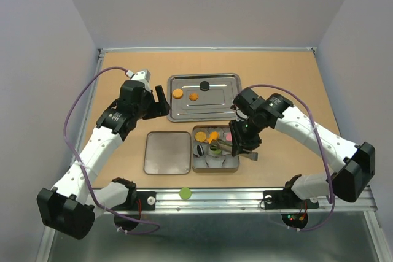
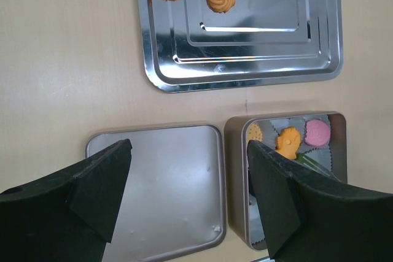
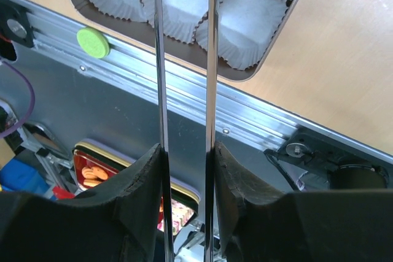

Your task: Pack the cookies

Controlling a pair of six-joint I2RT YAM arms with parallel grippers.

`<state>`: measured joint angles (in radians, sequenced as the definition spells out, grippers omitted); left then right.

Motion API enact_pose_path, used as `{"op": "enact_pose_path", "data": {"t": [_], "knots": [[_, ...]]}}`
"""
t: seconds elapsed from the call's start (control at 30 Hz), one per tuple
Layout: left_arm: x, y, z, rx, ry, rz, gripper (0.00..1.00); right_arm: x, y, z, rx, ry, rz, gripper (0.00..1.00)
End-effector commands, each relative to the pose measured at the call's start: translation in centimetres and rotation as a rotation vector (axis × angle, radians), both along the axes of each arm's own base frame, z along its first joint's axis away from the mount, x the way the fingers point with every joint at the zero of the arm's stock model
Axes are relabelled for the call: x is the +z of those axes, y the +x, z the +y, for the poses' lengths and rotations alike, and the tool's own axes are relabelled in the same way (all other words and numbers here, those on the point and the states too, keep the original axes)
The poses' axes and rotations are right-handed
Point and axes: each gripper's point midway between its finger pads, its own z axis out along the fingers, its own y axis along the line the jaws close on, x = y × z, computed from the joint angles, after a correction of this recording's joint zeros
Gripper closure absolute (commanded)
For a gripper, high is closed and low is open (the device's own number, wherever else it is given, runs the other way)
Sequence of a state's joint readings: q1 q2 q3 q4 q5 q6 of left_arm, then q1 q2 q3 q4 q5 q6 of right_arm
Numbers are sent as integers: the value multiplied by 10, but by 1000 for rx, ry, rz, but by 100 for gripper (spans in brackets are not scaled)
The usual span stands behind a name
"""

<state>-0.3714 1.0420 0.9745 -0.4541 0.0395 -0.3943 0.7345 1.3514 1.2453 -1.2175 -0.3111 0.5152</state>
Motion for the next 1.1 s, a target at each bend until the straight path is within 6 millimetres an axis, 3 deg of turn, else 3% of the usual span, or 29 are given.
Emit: {"op": "enact_pose_path", "data": {"t": [0.0,0.27,0.73,0.87,1.07], "knots": [[2,-2,3,8,4,-21,13,15,21,10,-29,28,-97,66],[-2,-3,2,-3,6,-19,13,21,37,14,-82,8,-131,66],[-7,0,1,-23,24,-21,13,31,18,13,-54,64,-97,58],[-9,1,1,-27,29,-20,13,35,16,11,-55,78,-105,47],[-11,1,1,-33,32,-16,13,36,14,10,-60,75,-101,46]]}}
